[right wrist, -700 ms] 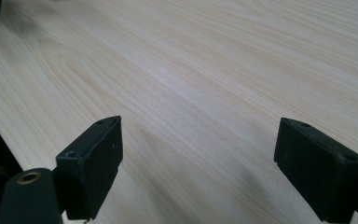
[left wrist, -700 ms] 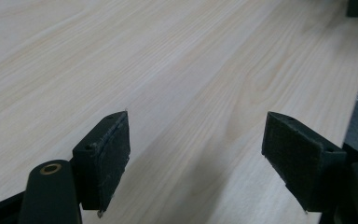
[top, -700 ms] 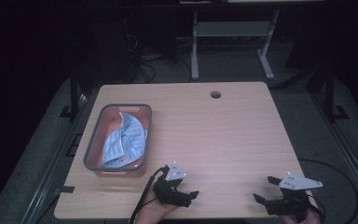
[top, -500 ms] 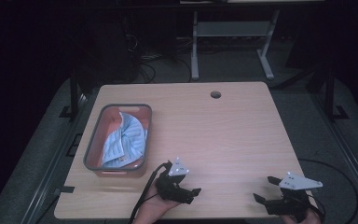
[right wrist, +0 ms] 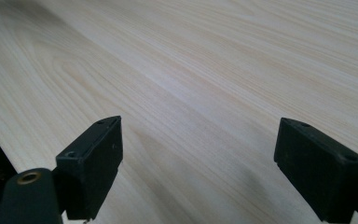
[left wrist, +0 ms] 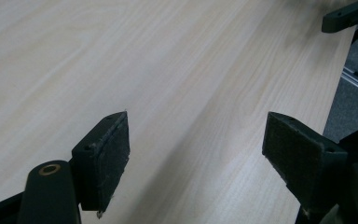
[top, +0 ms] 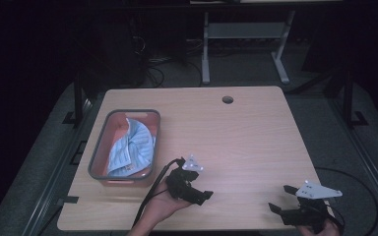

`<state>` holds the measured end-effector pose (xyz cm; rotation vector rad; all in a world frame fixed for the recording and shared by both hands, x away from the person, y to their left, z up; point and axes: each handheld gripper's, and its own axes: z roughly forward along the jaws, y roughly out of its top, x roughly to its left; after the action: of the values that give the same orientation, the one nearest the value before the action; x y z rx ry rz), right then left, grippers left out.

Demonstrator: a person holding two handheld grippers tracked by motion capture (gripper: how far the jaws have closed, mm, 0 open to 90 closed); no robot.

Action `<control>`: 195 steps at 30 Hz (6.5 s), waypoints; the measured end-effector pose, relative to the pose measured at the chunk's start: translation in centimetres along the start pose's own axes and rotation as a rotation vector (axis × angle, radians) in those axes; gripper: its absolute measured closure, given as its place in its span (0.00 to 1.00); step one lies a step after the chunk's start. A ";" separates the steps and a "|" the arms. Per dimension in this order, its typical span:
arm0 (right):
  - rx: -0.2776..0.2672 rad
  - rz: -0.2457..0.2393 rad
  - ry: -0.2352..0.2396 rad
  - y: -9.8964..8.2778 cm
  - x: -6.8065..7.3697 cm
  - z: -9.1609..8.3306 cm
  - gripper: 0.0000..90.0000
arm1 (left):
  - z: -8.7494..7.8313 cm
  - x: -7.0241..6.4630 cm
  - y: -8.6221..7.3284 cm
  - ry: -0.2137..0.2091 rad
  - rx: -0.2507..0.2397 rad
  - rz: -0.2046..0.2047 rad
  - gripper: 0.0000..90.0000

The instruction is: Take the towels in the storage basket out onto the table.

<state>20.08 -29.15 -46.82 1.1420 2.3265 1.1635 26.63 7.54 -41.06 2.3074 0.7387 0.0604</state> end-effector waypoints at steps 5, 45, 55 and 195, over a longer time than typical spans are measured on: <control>0.004 0.004 -0.003 0.0 -0.2 0.0 0.16 | -0.7 0.4 1.4 -0.008 -0.013 0.011 0.23; 0.003 -0.016 0.013 0.4 0.3 0.4 0.16 | -3.9 4.1 6.0 0.024 0.017 -0.030 0.22; 0.002 -0.014 0.010 0.4 0.3 0.4 0.16 | -4.5 4.8 6.5 0.039 0.020 -0.034 0.22; -0.022 -0.042 0.018 0.7 0.9 0.0 0.17 | -6.3 20.6 -3.4 0.515 0.323 -0.494 0.66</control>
<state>19.88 -28.25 -46.20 1.0737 2.3333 1.1864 40.67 24.23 -41.79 2.3536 1.6678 0.3385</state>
